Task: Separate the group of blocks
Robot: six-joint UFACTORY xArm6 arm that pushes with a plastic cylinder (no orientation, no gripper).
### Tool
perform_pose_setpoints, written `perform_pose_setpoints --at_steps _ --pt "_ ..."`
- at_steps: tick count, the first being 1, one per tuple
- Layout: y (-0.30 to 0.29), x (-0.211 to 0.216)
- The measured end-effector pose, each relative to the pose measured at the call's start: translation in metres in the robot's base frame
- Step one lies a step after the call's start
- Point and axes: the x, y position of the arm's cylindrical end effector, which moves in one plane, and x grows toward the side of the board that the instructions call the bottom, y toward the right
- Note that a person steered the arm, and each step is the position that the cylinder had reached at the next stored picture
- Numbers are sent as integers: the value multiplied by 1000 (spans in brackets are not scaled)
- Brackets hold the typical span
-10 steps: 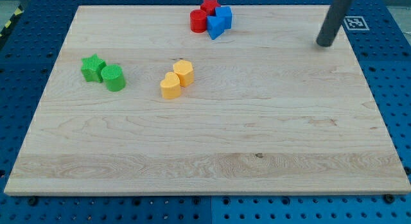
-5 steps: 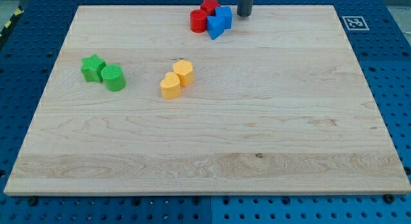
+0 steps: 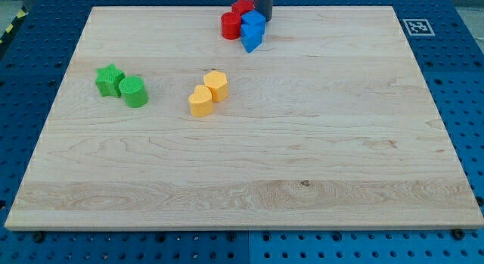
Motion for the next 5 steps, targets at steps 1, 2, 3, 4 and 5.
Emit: perform_pose_setpoints --at_steps 1,2,3,4,5 --pt "-3 27" --pt "-4 53" --pt "-4 66" --pt "-4 66" --pt "-3 56"
